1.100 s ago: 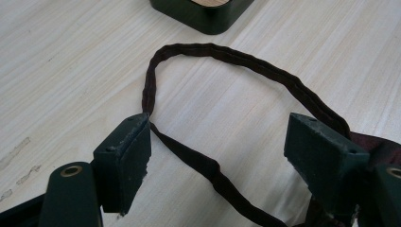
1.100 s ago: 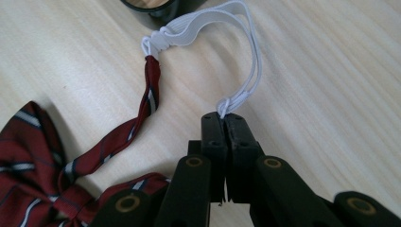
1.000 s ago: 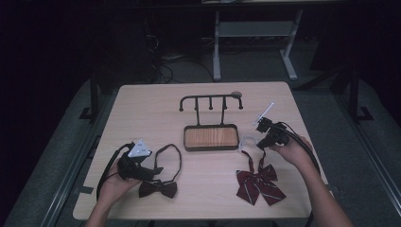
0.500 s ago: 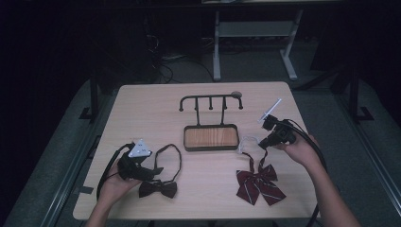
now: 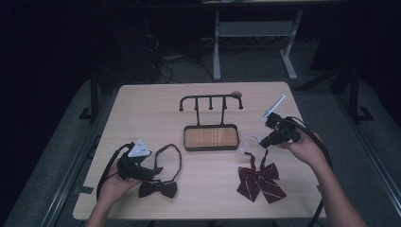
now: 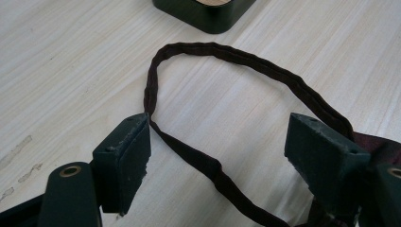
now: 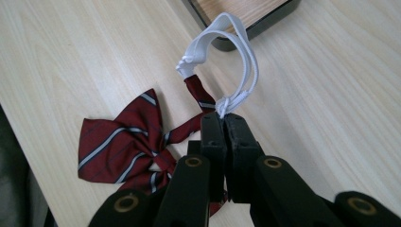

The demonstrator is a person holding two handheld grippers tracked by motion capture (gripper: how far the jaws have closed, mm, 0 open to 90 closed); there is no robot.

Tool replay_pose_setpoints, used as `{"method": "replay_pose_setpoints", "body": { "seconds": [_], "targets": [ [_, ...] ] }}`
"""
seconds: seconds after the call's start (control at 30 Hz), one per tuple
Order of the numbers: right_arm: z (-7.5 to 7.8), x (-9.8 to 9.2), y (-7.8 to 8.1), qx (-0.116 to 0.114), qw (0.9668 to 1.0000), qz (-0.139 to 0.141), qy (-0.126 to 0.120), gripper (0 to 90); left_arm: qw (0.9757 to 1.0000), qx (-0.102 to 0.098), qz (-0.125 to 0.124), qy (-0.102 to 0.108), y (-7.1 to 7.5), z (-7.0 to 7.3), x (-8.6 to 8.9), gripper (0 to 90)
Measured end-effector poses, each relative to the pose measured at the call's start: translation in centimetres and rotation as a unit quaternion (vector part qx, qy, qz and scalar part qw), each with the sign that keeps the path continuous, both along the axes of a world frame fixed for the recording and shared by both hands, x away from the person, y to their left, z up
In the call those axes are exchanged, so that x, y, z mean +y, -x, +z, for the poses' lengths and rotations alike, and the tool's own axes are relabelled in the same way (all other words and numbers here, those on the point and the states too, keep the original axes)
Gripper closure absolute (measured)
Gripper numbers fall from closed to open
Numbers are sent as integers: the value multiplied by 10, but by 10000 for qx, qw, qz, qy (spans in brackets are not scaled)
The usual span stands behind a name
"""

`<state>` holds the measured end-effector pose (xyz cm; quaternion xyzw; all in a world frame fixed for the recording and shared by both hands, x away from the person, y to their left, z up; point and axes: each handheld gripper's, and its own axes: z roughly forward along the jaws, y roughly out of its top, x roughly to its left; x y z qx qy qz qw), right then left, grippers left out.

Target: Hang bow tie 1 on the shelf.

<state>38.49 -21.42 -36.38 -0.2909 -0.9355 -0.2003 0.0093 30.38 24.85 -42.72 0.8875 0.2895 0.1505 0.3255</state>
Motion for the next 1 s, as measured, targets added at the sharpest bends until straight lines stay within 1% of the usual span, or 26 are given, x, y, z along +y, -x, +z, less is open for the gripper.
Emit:
{"method": "replay_pose_setpoints", "body": {
  "seconds": [0.07, 0.1, 0.27, 0.33, 0.43, 0.6, 0.77, 1.0],
  "targets": [
    [3, 0, 2, -13, 10000, 18, 24, 872, 10000, -13, 2, 13, 0, 0, 0, 238],
    [6, 1, 3, -31, 10000, 73, -8, 872, 10000, -2, -2, -1, 0, 0, 0, 238],
    [12, 2, 5, -54, 9999, 112, -22, 872, 10000, -11, 7, -5, 0, 0, 0, 238],
    [16, 3, 6, -44, 9999, 129, -13, 872, 10000, -3, -7, -44, 0, -1, 0, 238],
    [20, 4, 8, -86, 9998, 163, -6, 872, 10000, -3, -9, -39, 0, -1, -1, 238],
    [27, 5, 10, -93, 9997, 214, -78, 872, 10000, -10, -2, -26, 0, -1, -1, 239],
    [35, 4, 12, -171, 9994, 258, -171, 871, 10000, 4, 6, -23, 0, -1, -1, 239],
    [44, 6, 13, -232, 9992, 288, -164, 871, 10000, -14, -12, -53, 0, 0, 0, 238]
  ]
}}
